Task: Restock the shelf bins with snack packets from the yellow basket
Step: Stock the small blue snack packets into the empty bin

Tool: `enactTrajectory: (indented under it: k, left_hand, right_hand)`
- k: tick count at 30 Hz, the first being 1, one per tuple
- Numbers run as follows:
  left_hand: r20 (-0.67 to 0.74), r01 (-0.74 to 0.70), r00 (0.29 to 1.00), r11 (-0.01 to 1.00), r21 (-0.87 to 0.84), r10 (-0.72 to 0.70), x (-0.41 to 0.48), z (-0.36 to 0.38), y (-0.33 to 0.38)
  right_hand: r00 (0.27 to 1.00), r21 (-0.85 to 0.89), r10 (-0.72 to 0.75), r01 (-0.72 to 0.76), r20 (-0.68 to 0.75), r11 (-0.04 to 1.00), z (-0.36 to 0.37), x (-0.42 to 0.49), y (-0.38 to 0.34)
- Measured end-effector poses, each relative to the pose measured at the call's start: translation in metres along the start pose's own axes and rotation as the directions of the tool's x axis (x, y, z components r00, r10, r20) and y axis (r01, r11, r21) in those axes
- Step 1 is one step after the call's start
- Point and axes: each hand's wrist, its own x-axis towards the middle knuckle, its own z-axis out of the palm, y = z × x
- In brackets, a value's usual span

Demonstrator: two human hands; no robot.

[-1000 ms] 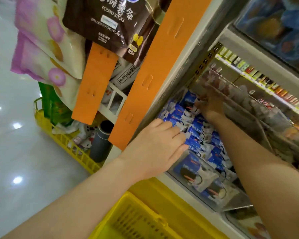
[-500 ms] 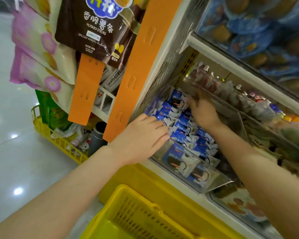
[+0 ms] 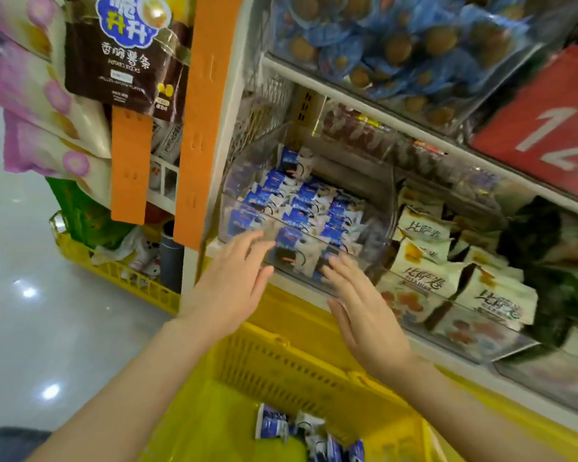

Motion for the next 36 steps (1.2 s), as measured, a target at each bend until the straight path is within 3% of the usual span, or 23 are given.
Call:
enactTrajectory:
  k: [4,7,10,14,17,19,28,33,36]
  left_hand:
    - [0.034,0.108,0.994,0.994,0.017,-0.108,-0.038,0.03,-0.007]
    - [0.047,0.348,0.938,0.931,-0.112,-0.345,-0.067,0.053,-0.026]
    - [0.109,0.544,0.838,0.831,-0.117,-0.534,-0.093,0.072,-0.051]
    - [0.265,0.629,0.76,0.774,-0.07,-0.593,-0.119,0.088,-0.073]
    - [0.219,0.634,0.748,0.772,0.039,-0.626,-0.128,0.096,-0.077]
    - [0.166,0.636,0.754,0.769,0.058,-0.636,-0.129,0.099,-0.075]
    - [0.082,0.631,0.769,0.773,0.058,-0.634,-0.127,0.1,-0.071]
    - [0.138,0.65,0.749,0.759,0.038,-0.648,-0.128,0.098,-0.074]
    - [0.202,0.674,0.726,0.739,-0.015,-0.658,-0.132,0.095,-0.073]
  right_hand:
    - [0.992,0.134,0.083,-0.095,0.091,0.986,0.036,-0.062,-0.004]
    - [0.919,0.124,0.181,-0.237,0.351,0.963,0.08,-0.101,-0.006]
    - [0.77,0.024,0.332,-0.41,0.545,0.912,0.129,-0.143,-0.001]
    - [0.506,-0.123,0.441,-0.544,0.741,0.83,0.174,-0.199,0.001]
    - [0.309,-0.132,0.415,-0.645,0.856,0.753,0.189,-0.234,0.001]
    - [0.248,-0.08,0.326,-0.671,0.912,0.737,0.195,-0.252,-0.001]
    - [0.358,-0.025,0.216,-0.467,0.909,0.884,0.206,-0.262,0.007]
    - [0.433,-0.042,0.191,-0.329,0.881,0.943,0.204,-0.262,0.004]
    - [0.418,-0.048,0.188,-0.323,0.889,0.945,0.204,-0.262,-0.001]
